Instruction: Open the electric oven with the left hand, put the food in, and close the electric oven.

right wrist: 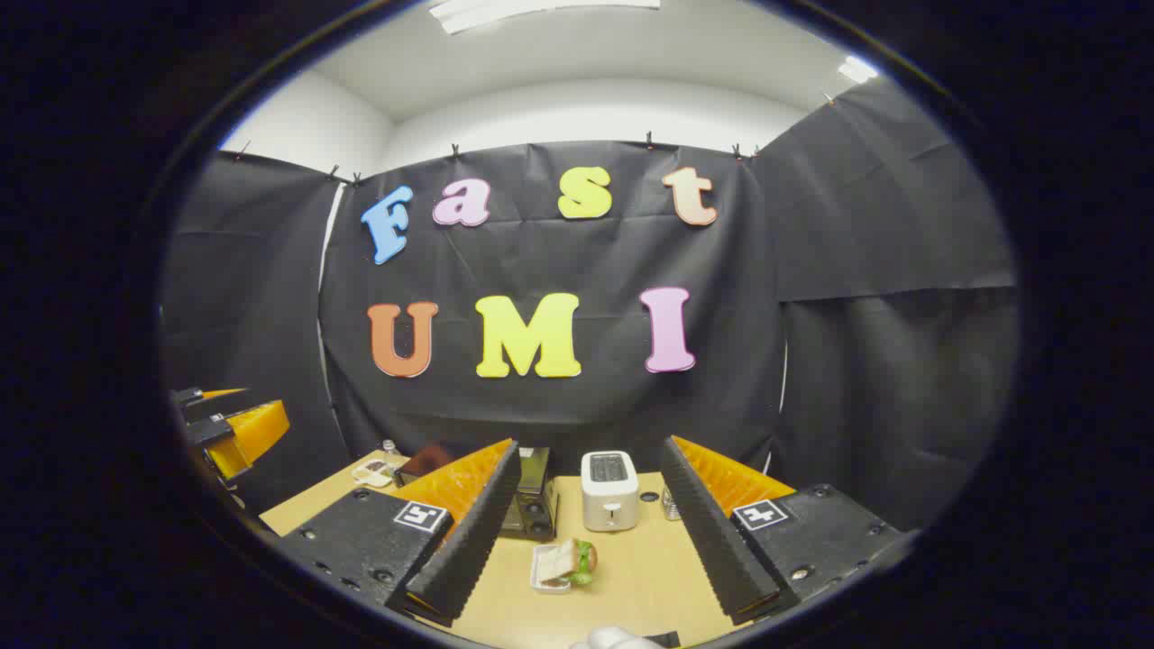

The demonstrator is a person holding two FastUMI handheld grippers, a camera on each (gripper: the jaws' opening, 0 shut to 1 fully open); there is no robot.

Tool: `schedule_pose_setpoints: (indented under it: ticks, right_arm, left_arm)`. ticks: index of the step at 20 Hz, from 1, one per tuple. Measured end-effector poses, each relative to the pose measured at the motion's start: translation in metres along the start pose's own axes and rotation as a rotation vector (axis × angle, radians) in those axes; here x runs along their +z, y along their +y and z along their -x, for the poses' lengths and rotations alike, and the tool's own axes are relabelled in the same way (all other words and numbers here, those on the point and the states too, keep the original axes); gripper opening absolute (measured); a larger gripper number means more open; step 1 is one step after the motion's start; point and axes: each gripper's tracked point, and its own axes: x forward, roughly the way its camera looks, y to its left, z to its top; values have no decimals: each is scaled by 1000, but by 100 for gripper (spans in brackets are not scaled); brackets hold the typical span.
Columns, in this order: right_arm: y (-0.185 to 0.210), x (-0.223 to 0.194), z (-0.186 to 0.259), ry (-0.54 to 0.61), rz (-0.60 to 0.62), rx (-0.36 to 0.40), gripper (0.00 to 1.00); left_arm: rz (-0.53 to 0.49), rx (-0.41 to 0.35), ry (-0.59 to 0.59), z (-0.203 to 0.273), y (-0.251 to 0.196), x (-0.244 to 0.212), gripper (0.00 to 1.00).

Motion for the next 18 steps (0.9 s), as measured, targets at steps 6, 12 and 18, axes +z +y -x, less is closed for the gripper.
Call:
schedule_pose_setpoints:
  ticks: [6,12,18]
  right_arm:
    - [0,1,-11,4,16,4,90]
    - [4,-1,-27,12,29,11,100]
    - [2,-6,-41,32,30,14,91]
  left_arm:
    - [6,12,5,-16,3,-4,94]
    - [3,21,17,-29,8,-11,94]
    - [15,21,46,-64,11,-32,94]
